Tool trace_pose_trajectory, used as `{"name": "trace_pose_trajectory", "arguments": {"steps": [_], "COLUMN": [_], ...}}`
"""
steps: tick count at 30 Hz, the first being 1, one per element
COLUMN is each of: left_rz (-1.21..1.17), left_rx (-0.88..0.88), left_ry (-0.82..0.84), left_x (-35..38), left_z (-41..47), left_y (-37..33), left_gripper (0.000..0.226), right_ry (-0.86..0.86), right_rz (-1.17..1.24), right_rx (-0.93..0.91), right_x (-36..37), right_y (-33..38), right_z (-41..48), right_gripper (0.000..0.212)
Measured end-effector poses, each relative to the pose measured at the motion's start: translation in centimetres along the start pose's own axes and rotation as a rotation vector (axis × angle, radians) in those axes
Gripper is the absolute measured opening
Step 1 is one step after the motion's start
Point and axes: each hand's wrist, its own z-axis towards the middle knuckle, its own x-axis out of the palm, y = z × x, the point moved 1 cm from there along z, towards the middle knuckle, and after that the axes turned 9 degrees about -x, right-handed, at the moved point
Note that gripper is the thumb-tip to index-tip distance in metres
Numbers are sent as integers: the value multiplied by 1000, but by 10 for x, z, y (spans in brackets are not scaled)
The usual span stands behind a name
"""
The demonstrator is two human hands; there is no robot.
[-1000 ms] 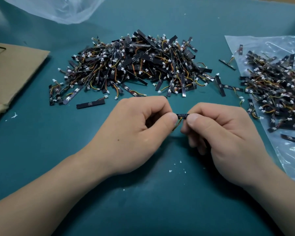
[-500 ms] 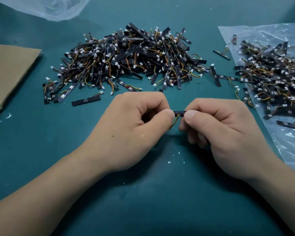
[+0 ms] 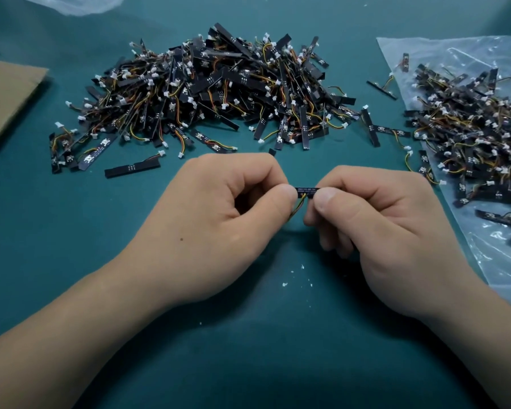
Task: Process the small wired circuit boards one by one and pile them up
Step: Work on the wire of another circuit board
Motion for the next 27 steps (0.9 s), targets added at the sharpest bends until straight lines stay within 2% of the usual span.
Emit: {"name": "trace_pose_trajectory", "arguments": {"steps": [16,20,22,24,25,27], "left_rz": [-49,-74,-82,-65,-42,65], "left_rx": [41,50,73,103,120,134], "left_ry": [-73,-77,-66,-132,-194,-336], "left_x": [-2,-1,-1,-1,-2,-6], "left_z": [-1,0,0,-2,-2,-1], "left_y": [1,2,1,0,1,2], "left_gripper": [23,19,8,25,33,31], "right_ry": [7,86,130,49,-68,-345], "right_rz": [-64,-78,-54,14,56,162], "right_rx": [-39,-79,-108,-122,-125,-102], "right_x": [2,1,0,-1,-3,-7], "right_y": [2,1,2,-1,-3,-6], "right_z": [-1,-1,-1,-1,-1,3], "right_gripper": [27,41,43,43,42,29]}}
